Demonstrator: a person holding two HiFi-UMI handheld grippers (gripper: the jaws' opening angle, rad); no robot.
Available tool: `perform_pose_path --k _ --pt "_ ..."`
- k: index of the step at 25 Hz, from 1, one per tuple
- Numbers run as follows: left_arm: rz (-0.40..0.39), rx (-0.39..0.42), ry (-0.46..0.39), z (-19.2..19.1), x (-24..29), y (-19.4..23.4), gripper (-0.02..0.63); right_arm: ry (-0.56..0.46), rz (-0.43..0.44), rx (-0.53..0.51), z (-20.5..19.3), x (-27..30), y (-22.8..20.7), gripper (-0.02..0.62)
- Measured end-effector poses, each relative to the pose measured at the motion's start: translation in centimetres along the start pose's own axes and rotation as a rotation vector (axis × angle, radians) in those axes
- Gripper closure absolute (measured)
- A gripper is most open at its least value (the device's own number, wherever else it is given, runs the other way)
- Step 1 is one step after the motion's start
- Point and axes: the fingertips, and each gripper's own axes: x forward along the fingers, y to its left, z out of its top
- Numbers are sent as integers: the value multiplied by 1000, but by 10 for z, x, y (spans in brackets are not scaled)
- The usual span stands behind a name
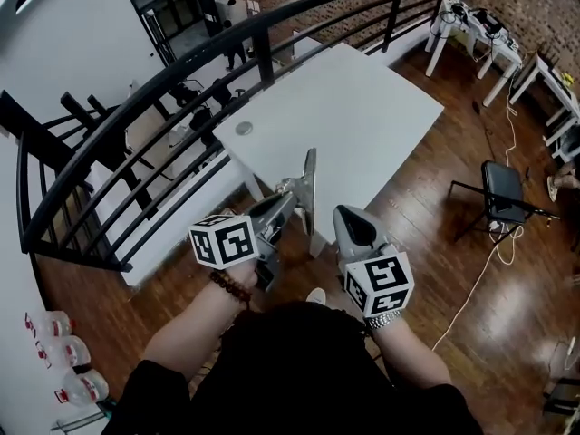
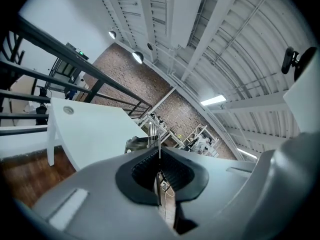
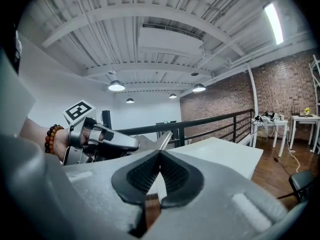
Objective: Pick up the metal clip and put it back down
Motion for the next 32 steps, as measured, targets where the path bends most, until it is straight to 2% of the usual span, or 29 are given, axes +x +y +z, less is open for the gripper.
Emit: perform_pose_path --k 9,18,23,27,32 --pt "49 16 2 12 50 2 581 -17 14 38 1 13 -55 604" --pt "28 -7 21 28 80 31 581 -4 -12 29 4 44 -74 604" --pt "34 -42 33 46 105 73 581 30 -44 14 4 81 -89 604" --pt "8 -143 69 64 129 115 581 73 -67 8 10 127 -98 604" --pt "29 -226 112 83 157 177 583 137 -92 6 15 180 -108 604"
